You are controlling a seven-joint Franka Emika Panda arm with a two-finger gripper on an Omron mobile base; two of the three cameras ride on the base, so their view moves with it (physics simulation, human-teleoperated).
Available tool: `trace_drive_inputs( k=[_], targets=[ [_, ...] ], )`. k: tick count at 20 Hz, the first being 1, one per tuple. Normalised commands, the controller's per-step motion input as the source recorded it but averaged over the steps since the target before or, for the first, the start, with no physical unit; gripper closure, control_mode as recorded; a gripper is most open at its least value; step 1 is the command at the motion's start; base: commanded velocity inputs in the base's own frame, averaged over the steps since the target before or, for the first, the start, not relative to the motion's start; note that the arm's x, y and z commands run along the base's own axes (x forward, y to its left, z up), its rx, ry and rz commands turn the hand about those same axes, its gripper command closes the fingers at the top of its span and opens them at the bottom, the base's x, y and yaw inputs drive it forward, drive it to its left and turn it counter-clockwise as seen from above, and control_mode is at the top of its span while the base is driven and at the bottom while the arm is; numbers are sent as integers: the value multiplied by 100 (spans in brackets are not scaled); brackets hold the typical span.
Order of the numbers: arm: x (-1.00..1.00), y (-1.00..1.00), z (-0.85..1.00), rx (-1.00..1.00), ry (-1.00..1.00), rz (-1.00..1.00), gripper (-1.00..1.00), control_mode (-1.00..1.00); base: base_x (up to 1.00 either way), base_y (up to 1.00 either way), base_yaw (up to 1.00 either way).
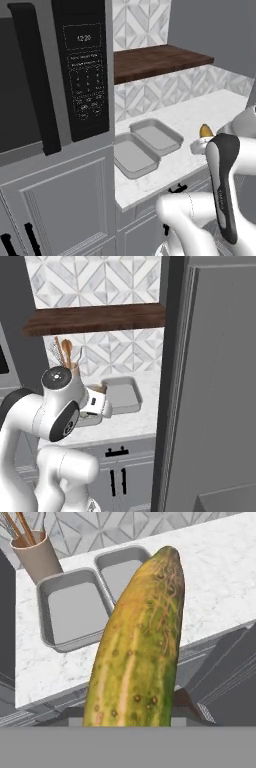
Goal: Place one cucumber and one chicken drumstick in each tupperware on the nearby counter, to pack two identical lunches.
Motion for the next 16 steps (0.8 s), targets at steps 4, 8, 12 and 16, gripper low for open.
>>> trace_drive_inputs(
  k=[4,8,12,16],
  targets=[
    [100,5,-12,0,2,17,100,-100,0,0,0],
    [100,29,-20,-1,11,11,100,-100,0,0,0],
    [100,10,-52,-2,16,9,100,-100,0,0,0],
    [100,-7,-47,-2,15,2,100,-100,0,0,0]
  ],
)
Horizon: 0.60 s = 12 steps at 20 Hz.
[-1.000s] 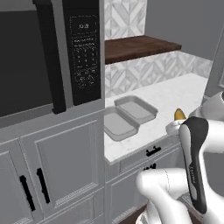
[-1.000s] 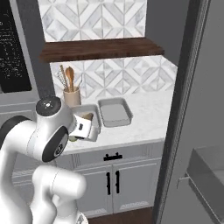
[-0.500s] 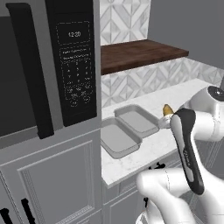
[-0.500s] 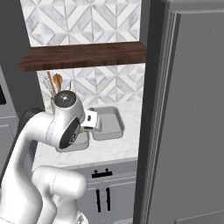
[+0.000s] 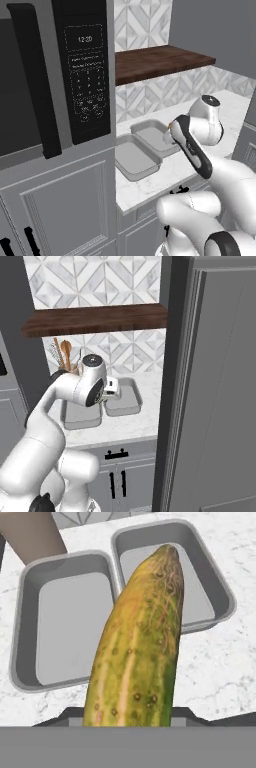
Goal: Place one cucumber and one chicken drumstick in each tupperware on the nearby counter, to pack two identical lunches.
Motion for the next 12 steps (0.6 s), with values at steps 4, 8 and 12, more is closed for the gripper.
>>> trace_drive_inputs(
  k=[4,8,12],
  targets=[
    [100,-5,-32,0,0,2,100,-100,0,0,0],
    [100,1,-44,0,-7,6,100,-100,0,0,0],
    [100,0,-70,-9,-4,3,100,-100,0,0,0]
  ],
)
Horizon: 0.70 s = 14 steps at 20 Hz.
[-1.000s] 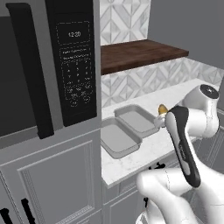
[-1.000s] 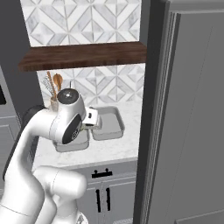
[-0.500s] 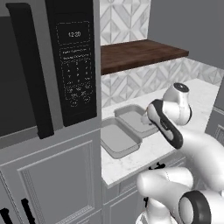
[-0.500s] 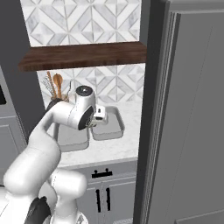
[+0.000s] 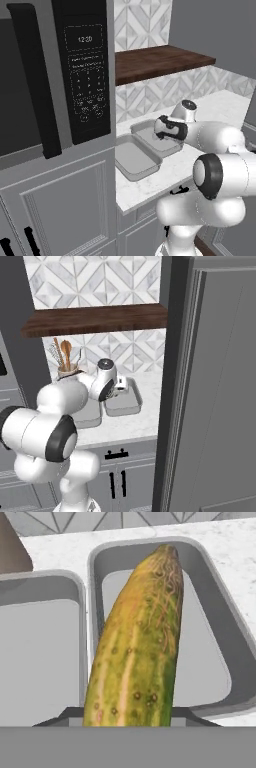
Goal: Place one cucumber and one chicken drumstick in each tupperware on the nearby counter, to pack two identical lunches.
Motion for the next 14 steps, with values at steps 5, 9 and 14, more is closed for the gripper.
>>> trace_drive_inputs(
  k=[5,9,14],
  targets=[
    [73,0,-46,-6,-3,2,-100,-100,0,0,0],
    [33,-1,-5,0,-1,1,-100,-100,0,0,0],
    [0,0,38,0,3,-2,-100,-100,0,0,0]
  ],
)
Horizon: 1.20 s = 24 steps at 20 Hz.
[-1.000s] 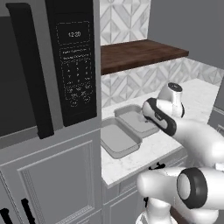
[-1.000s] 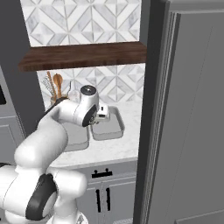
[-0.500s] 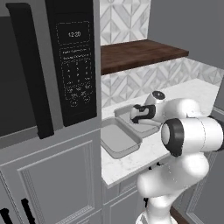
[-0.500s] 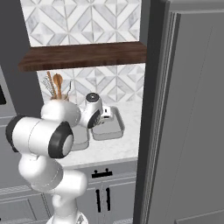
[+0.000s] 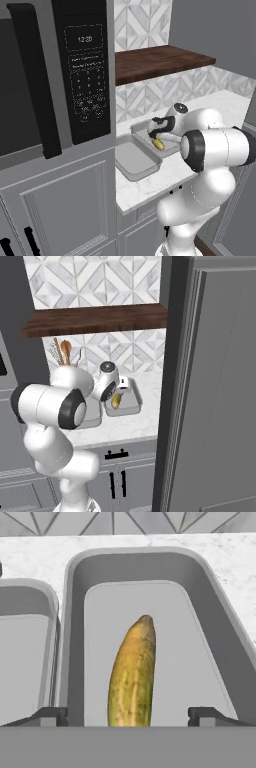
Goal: Place one cucumber and one chicken drumstick in each tupperware on the nearby counter, to pack two identical lunches.
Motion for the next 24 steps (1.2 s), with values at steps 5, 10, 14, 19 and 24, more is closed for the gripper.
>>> trace_drive_inputs(
  k=[5,10,14,19,24],
  targets=[
    [-58,0,100,0,1,-2,-100,-100,0,0,0],
    [-100,-8,71,0,0,-11,-100,-100,0,0,0],
    [-100,-3,21,0,-1,-7,-100,-100,0,0,0],
    [-100,0,0,-1,-6,8,-100,-100,0,0,0],
    [-40,0,0,0,-5,4,-100,100,-60,0,3]
  ],
)
